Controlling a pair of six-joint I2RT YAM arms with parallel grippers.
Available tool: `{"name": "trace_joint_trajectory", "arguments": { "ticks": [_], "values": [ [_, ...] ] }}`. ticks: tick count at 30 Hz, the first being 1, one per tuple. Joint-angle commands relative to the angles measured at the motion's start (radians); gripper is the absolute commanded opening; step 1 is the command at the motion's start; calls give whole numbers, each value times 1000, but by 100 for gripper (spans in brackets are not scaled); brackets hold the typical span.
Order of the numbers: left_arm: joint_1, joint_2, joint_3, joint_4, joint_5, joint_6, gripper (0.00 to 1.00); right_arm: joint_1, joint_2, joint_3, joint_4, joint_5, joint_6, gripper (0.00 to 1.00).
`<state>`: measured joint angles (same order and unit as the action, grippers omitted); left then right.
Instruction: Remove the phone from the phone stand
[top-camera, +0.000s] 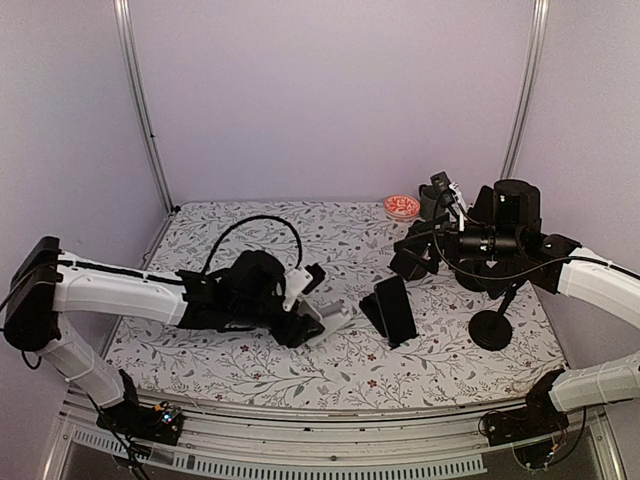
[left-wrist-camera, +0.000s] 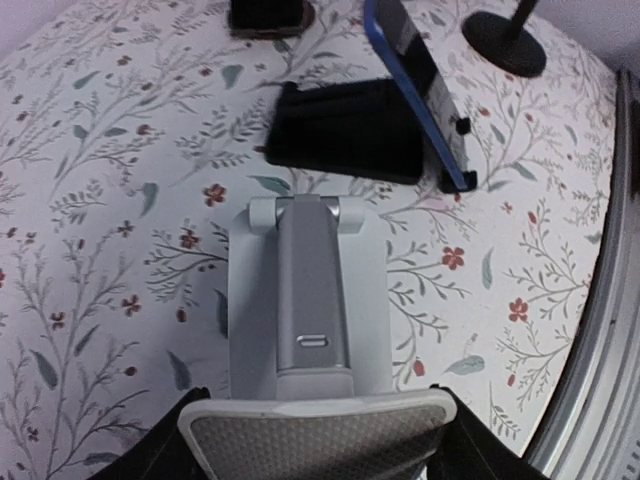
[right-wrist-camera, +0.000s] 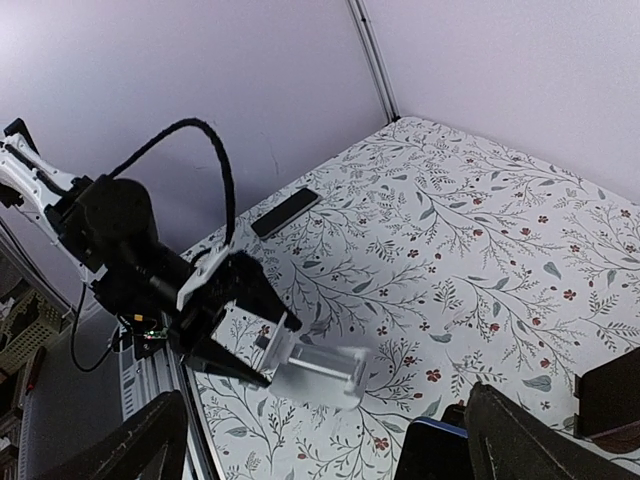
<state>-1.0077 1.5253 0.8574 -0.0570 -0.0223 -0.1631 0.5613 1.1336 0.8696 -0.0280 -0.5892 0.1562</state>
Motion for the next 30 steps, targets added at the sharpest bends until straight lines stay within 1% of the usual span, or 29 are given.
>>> {"name": "trace_joint_trajectory", "arguments": {
  "ticks": [1, 7, 9, 13, 16, 23, 30],
  "values": [
    [176, -116, -17, 14, 28, -13, 50, -6, -15, -15, 29, -23, 8, 99],
    [430, -159, 19, -52, 57, 17, 50, -6, -12, -16, 49, -34, 14, 99],
    [530, -161, 43, -77, 93, 30, 50, -6, -11, -20, 57, -40, 20, 99],
    [718, -131, 81, -99, 167, 49, 50, -6, -8, -25, 64, -48, 23, 99],
    [825, -99, 106, -91, 156, 72, 49, -6, -7, -26, 70, -51, 25, 99],
    [981, 32, 198, -65, 179, 110, 48, -6, 4, -27, 79, -60, 28, 99],
    [1061, 197, 312, -81, 185, 153, 45, -6, 21, -32, 93, -67, 35, 99]
  ]
}}
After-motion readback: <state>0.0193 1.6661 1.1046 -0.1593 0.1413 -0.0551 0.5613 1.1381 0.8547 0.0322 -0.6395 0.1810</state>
